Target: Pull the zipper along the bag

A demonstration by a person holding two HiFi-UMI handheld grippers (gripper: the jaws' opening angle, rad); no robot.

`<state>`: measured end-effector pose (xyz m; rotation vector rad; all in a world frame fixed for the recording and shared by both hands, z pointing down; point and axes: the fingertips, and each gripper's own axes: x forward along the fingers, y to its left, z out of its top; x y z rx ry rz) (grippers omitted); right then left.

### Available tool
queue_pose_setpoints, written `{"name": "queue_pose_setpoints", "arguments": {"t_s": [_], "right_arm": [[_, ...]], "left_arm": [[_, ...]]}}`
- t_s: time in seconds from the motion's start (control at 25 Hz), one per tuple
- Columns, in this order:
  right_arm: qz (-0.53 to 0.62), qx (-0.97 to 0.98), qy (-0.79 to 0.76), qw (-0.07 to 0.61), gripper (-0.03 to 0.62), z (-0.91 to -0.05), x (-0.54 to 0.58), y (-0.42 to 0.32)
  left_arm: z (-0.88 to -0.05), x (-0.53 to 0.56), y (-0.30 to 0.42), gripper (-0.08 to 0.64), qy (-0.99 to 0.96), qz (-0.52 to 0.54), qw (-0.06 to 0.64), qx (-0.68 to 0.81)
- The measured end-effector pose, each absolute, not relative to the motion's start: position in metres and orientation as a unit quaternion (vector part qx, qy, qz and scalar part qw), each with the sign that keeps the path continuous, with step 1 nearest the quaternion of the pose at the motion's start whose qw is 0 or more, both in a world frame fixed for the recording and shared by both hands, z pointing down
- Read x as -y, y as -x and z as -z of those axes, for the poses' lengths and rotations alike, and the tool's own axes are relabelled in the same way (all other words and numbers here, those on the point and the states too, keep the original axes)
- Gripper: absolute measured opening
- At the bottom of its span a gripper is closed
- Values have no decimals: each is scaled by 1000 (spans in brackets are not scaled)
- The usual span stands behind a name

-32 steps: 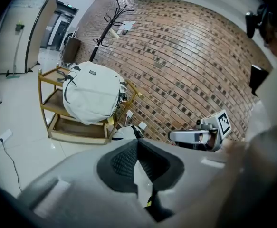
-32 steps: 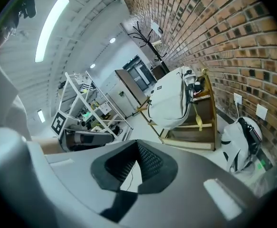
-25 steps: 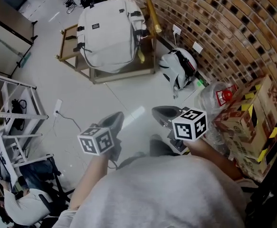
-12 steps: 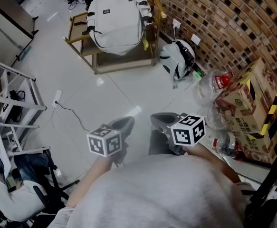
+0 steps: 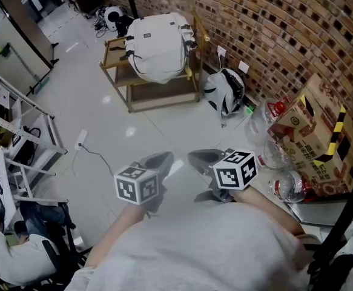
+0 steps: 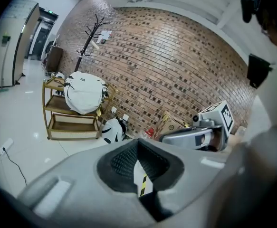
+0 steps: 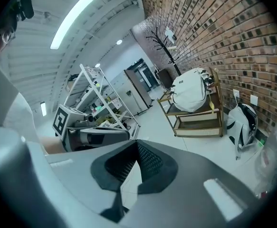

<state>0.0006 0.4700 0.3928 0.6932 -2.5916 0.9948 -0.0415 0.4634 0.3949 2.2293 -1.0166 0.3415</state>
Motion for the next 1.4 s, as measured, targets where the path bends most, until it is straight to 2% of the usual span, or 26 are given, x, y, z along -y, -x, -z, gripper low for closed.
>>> {"name": "queue_pose_setpoints", "arguments": {"t_s": [0.68,1.4], "right_arm": [[-337,900,-224,164,2,-390,-498,-77],[-324,906,-211,170,2,-387,-507,-81]], "left_arm": [[-394,-502,-27,2,-838,-108,337,416],[-388,-510,-37,2,-838,-113,332,418]]}}
